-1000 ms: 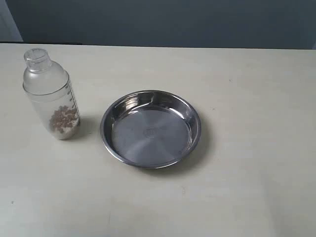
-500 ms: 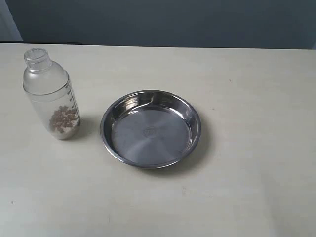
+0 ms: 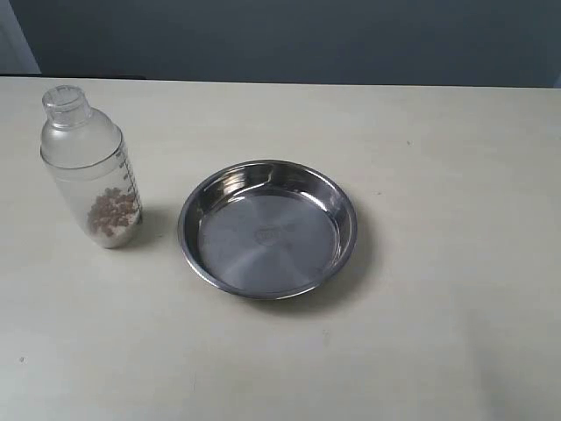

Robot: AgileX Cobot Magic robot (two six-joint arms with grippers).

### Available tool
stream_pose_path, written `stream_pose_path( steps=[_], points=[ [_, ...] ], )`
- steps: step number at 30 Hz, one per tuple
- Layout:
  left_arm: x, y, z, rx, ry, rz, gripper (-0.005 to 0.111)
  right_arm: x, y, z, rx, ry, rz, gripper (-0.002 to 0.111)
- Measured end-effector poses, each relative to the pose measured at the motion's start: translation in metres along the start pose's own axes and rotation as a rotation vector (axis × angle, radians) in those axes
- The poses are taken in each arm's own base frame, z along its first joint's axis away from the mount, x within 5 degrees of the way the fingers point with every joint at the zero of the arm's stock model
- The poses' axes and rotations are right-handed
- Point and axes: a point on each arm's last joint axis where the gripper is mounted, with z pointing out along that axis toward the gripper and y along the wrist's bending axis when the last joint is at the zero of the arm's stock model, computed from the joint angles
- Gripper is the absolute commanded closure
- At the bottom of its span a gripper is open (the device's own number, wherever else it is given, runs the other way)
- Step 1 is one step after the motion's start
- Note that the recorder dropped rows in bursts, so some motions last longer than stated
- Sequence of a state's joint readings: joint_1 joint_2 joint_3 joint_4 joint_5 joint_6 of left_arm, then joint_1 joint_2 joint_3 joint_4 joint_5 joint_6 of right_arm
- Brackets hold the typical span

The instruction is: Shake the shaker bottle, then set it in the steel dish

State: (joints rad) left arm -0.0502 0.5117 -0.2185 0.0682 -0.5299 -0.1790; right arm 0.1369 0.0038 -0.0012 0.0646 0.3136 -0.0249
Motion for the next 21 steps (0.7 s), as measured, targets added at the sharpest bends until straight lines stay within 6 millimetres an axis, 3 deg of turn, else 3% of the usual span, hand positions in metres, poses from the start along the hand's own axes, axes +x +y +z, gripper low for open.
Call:
stream_pose_path(
  steps=[1, 8, 14, 21],
  points=[
    [0.000, 0.000, 0.007, 0.000, 0.016, -0.010, 0.001, 0.000, 0.000, 0.000, 0.000, 0.000, 0.000, 0.109],
    [0.031, 0.005, 0.054, -0.034, 0.253, -0.065, 0.002, 0.000, 0.000, 0.000, 0.000, 0.000, 0.000, 0.109],
    [0.065, 0.008, 0.070, -0.033, 0.370, -0.055, 0.002, 0.000, 0.000, 0.000, 0.000, 0.000, 0.000, 0.109],
    [0.082, 0.000, 0.080, 0.115, 0.372, 0.051, 0.002, 0.000, 0.000, 0.000, 0.000, 0.000, 0.000, 0.109]
  ],
)
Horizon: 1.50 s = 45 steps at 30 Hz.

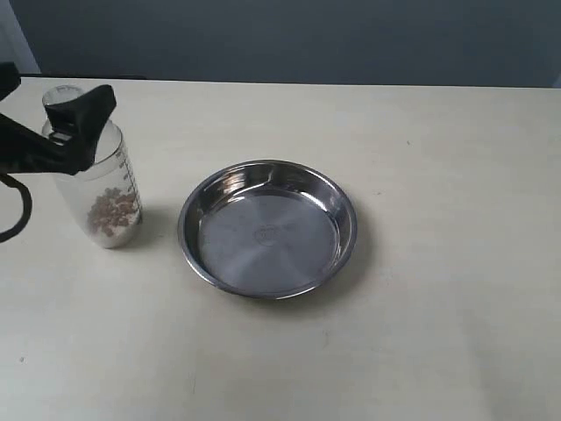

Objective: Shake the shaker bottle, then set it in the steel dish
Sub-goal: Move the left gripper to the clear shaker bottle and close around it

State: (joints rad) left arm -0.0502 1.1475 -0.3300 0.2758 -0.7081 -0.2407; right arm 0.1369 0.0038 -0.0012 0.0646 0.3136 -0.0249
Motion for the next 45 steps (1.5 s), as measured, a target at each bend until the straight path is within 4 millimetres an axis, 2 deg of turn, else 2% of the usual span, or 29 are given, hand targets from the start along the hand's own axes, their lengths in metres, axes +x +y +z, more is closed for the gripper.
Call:
stream_pose_path(
  steps=[4, 8, 14, 16, 19, 21, 27, 45],
  points=[
    [0.005, 0.001, 0.006, 0.004, -0.034, -0.002, 0.002, 0.000, 0.000, 0.000, 0.000, 0.000, 0.000, 0.109],
    [0.014, 0.002, 0.002, -0.009, -0.101, -0.011, 0.002, 0.000, 0.000, 0.000, 0.000, 0.000, 0.000, 0.109],
    [0.047, 0.010, 0.003, -0.085, -0.068, 0.017, 0.002, 0.000, 0.000, 0.000, 0.000, 0.000, 0.000, 0.109],
    [0.058, 0.012, 0.007, -0.101, -0.047, -0.006, 0.002, 0.000, 0.000, 0.000, 0.000, 0.000, 0.000, 0.109],
    [0.084, 0.015, 0.016, -0.109, 0.066, -0.022, 0.002, 0.000, 0.000, 0.000, 0.000, 0.000, 0.000, 0.109],
    [0.093, 0.017, 0.023, -0.110, 0.098, -0.031, 0.002, 0.000, 0.000, 0.000, 0.000, 0.000, 0.000, 0.109],
    [0.098, 0.022, 0.036, -0.141, 0.104, -0.053, 0.002, 0.000, 0.000, 0.000, 0.000, 0.000, 0.000, 0.109],
    [0.120, 0.025, 0.053, -0.139, 0.170, -0.061, 0.002, 0.000, 0.000, 0.000, 0.000, 0.000, -0.002, 0.109]
  ],
)
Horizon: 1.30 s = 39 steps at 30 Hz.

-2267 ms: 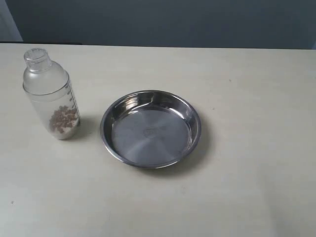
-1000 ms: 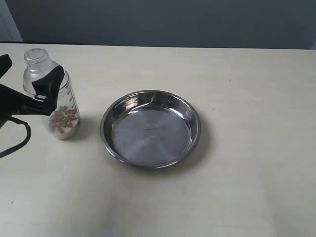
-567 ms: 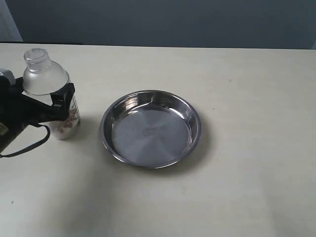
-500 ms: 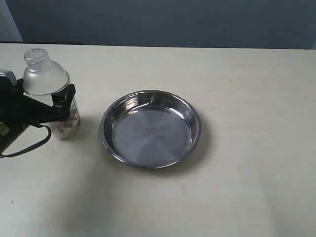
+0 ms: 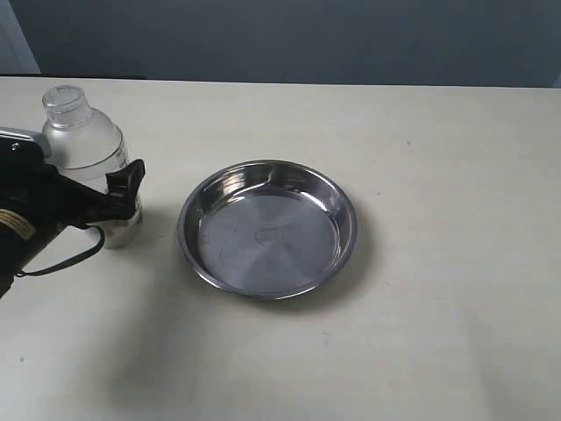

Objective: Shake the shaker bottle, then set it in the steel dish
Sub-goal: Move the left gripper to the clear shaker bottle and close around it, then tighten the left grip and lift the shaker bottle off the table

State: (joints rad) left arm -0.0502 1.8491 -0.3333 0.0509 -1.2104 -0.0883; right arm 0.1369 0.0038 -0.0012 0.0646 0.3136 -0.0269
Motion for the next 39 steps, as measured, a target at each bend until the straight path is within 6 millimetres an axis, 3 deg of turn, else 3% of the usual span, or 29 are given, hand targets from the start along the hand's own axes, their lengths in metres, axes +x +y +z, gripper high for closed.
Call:
stream_pose_path(
  steps=[11, 39],
  points=[
    [0.013, 0.001, 0.013, 0.005, 0.038, 0.001, 0.002, 0.000, 0.000, 0.000, 0.000, 0.000, 0.002, 0.109],
    [0.012, -0.003, 0.015, 0.049, 0.036, 0.066, 0.002, 0.000, 0.000, 0.000, 0.000, 0.000, 0.002, 0.109]
  ],
)
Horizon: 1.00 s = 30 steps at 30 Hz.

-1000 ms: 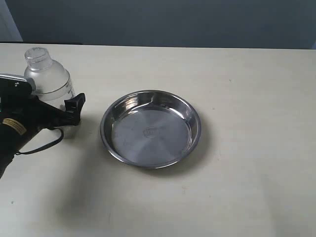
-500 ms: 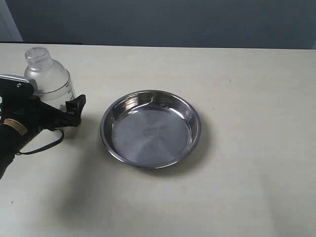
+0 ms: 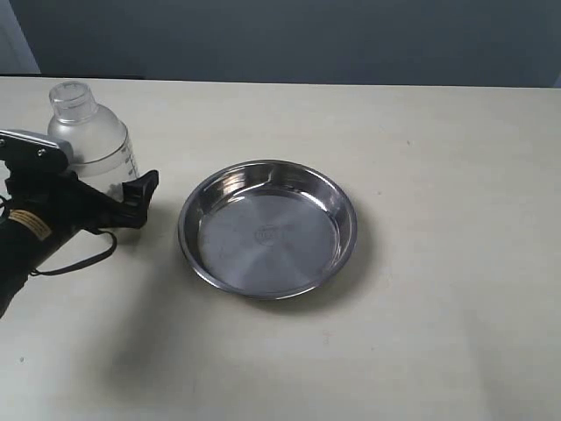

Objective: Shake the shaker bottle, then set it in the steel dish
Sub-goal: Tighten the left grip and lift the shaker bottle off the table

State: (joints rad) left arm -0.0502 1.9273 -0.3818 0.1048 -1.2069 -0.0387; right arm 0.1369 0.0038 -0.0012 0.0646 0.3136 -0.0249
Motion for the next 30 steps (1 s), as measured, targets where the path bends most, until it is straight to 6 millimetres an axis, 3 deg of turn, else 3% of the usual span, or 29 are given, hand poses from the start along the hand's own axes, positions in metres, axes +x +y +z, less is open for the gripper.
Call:
stream_pose_path(
  steps=[11, 24, 27, 30],
  points=[
    [-0.0016, 0.0072, 0.0013, -0.077, -0.010, -0.024, 0.002, 0.0000, 0.0000, 0.0000, 0.000, 0.000, 0.000, 0.109],
    [-0.0072, 0.0046, 0.0076, -0.041, -0.037, -0.042, 0.002, 0.0000, 0.0000, 0.0000, 0.000, 0.000, 0.000, 0.109],
    [-0.0072, 0.0046, 0.0076, -0.041, -0.037, -0.044, 0.010, 0.0000, 0.0000, 0.0000, 0.000, 0.000, 0.000, 0.109],
    [-0.0072, 0.0046, 0.0076, -0.041, -0.037, -0.044, 0.037, 0.0000, 0.0000, 0.0000, 0.000, 0.000, 0.000, 0.109]
  ],
)
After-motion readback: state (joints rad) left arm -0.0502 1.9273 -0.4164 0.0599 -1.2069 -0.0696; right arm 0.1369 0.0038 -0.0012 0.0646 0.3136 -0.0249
